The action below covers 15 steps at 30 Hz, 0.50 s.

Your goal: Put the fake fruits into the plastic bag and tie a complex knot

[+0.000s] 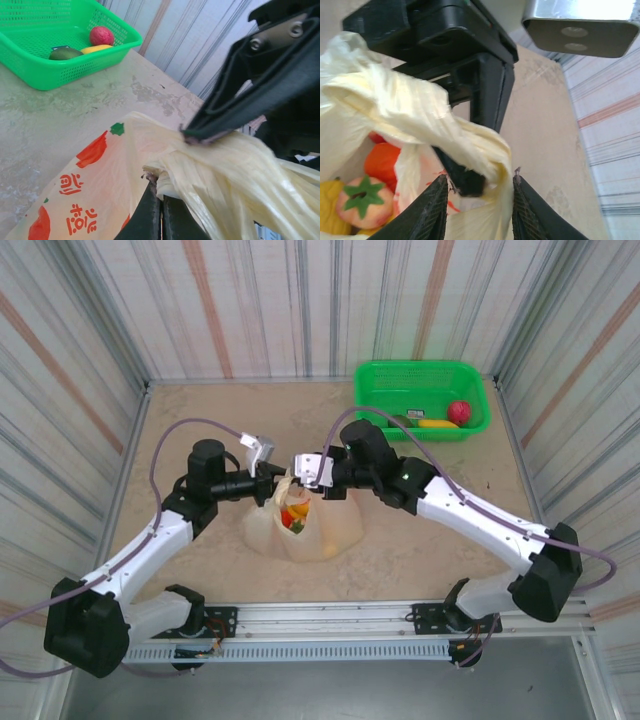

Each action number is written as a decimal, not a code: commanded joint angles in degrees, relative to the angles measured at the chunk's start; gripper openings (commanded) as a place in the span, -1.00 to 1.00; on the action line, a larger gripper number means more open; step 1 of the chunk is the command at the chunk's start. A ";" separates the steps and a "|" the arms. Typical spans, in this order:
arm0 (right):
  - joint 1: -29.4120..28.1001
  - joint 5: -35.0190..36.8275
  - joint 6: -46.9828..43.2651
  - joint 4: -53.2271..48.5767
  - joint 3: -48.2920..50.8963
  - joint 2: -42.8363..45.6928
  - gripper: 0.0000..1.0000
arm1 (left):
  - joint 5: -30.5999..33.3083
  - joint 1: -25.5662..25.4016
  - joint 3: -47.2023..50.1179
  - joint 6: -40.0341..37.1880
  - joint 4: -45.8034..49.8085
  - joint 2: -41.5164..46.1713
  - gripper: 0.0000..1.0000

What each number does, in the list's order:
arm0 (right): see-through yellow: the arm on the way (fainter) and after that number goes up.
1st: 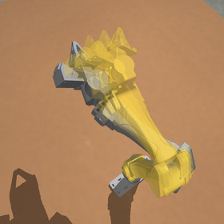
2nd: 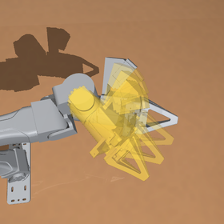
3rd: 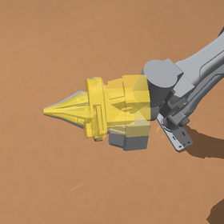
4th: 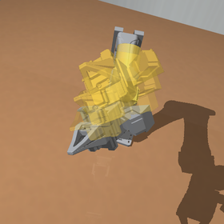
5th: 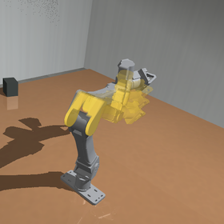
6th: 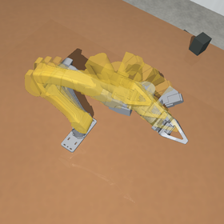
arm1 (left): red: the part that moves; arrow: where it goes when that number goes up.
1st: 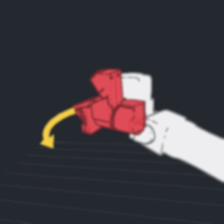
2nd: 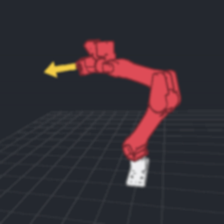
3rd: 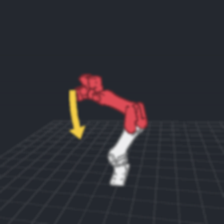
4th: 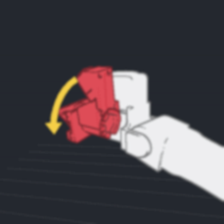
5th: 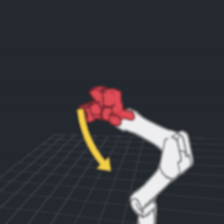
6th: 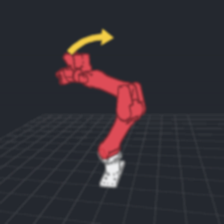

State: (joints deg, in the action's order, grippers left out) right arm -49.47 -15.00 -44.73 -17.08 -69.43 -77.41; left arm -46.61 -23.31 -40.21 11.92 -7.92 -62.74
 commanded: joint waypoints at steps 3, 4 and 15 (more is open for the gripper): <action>-0.06 -0.43 -0.80 -5.08 0.24 4.47 -0.20 | 1.01 0.20 -0.76 -1.58 -0.20 0.60 -1.00; -0.17 -0.33 -0.20 -4.85 0.46 5.03 -0.20 | 0.93 0.20 -0.77 -1.55 -0.25 0.52 -1.00; -7.39 3.43 19.73 12.70 11.84 14.42 -0.37 | 0.73 0.20 -0.66 -1.62 -0.51 0.76 -1.00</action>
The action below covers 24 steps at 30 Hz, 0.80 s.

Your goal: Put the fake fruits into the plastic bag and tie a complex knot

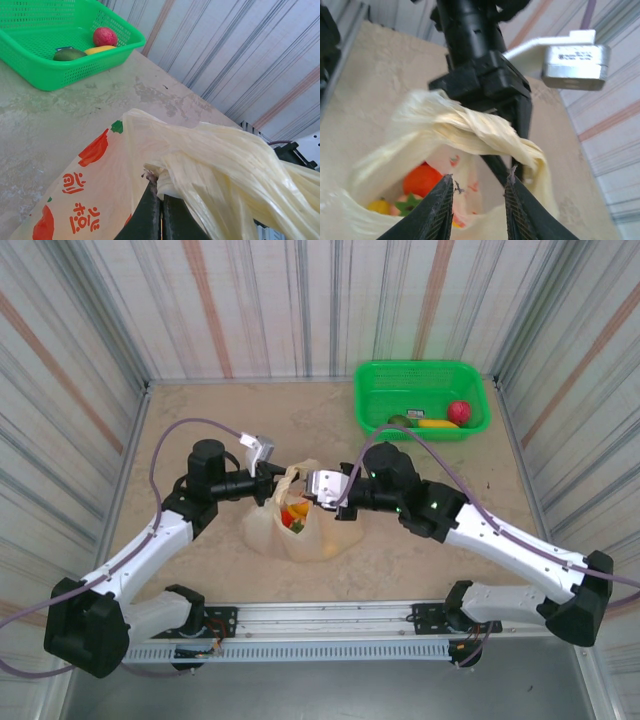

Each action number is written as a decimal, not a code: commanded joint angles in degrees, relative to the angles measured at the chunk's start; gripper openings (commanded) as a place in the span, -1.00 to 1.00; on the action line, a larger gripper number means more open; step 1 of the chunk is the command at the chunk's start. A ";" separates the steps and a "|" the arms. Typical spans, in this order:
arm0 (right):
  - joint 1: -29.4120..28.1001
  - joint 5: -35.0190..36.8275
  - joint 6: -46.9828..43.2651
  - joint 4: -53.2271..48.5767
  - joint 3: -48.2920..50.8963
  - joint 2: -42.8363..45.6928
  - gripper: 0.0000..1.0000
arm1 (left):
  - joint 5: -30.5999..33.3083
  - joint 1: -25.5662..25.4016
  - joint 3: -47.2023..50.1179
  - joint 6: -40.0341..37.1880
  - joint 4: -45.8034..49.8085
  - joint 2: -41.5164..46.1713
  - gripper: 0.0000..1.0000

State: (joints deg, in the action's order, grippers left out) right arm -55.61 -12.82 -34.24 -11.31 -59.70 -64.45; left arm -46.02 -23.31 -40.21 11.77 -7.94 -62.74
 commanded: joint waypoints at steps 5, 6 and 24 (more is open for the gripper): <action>-4.64 2.02 12.40 11.43 5.13 -1.02 -0.40 | 0.10 0.20 -0.62 -1.36 -0.58 0.67 -1.00; -4.77 1.88 12.67 11.80 5.21 -1.64 -0.40 | 0.07 0.24 -0.66 -1.30 -0.66 0.67 -1.00; -4.41 -0.46 14.38 16.52 3.20 -10.17 -0.41 | -0.03 0.20 -0.28 -0.52 -1.27 1.12 -1.00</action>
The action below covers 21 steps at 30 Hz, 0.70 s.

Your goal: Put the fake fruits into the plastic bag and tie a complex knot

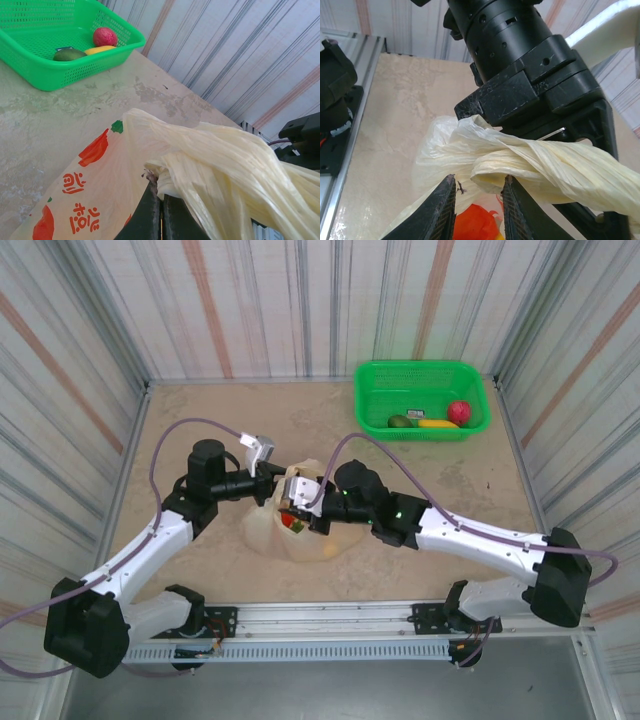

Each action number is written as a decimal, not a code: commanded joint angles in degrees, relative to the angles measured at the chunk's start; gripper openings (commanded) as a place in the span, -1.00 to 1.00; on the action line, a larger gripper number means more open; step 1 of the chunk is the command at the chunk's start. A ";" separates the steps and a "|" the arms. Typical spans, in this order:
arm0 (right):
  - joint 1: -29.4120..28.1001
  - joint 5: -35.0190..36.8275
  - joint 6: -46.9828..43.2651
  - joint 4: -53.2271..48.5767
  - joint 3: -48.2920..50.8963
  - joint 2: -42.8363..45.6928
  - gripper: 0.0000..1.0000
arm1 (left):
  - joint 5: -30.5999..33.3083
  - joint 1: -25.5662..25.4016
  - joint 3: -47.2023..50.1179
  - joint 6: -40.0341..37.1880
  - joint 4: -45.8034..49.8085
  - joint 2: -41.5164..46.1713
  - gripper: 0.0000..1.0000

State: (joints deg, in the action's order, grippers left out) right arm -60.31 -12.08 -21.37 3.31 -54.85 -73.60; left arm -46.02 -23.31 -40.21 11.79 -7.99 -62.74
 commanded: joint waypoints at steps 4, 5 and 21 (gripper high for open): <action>0.24 -2.16 1.72 3.23 -2.27 -2.01 -0.39 | 0.05 0.20 -0.11 -0.42 -1.32 1.21 -1.00; 0.21 -2.15 1.76 3.44 -2.52 -2.28 -0.39 | 0.06 0.20 -0.09 -0.36 -1.41 1.20 -1.00; 0.03 1.55 9.40 8.48 -2.90 -4.40 -0.39 | 0.66 0.07 0.05 0.25 -1.85 1.34 -1.00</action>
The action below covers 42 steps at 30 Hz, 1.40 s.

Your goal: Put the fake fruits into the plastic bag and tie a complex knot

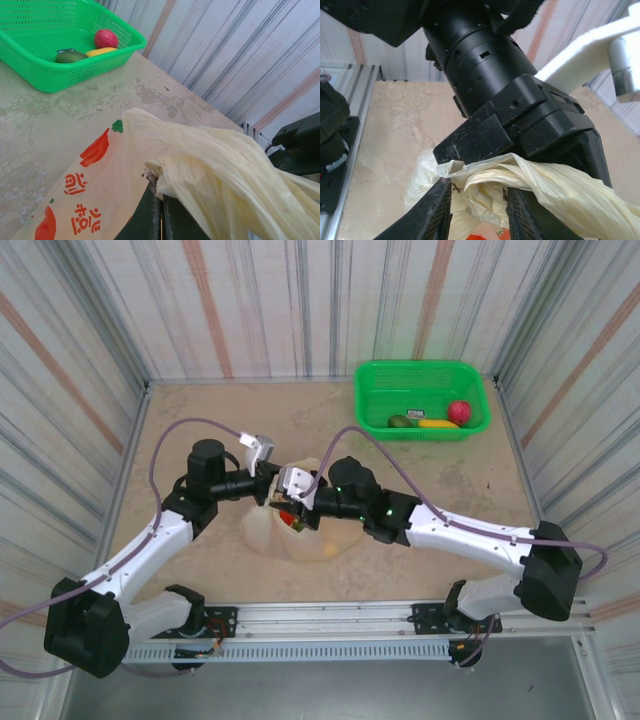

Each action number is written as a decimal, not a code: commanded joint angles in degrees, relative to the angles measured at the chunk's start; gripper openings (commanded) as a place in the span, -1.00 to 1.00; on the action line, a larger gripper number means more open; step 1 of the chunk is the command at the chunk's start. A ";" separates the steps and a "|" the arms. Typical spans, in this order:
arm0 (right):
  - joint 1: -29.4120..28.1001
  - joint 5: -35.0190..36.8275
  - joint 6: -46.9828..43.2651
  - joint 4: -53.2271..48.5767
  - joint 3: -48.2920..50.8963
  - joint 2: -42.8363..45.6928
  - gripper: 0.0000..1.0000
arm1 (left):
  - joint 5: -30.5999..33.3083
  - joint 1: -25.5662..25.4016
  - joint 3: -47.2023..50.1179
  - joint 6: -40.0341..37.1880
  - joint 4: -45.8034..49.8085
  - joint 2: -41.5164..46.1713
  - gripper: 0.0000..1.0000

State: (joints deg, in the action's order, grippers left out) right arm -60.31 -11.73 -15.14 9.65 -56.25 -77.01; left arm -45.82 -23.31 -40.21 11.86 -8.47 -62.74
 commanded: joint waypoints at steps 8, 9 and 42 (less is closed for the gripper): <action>-0.48 1.82 3.08 1.48 -2.15 -2.19 -1.00 | 0.91 0.02 0.12 -0.08 -1.05 1.65 -1.00; -0.50 1.57 3.06 1.19 -1.98 -1.71 -1.00 | 1.14 0.01 0.15 -0.23 -0.94 1.82 -1.00; -1.38 -1.14 10.43 -14.75 16.38 22.99 -1.00 | 21.42 7.15 1.11 3.57 5.64 6.11 -1.00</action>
State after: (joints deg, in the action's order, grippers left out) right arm -61.17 -14.59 -8.03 -1.56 -41.69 -56.69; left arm -29.56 -17.67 -39.59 13.41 -3.99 -57.32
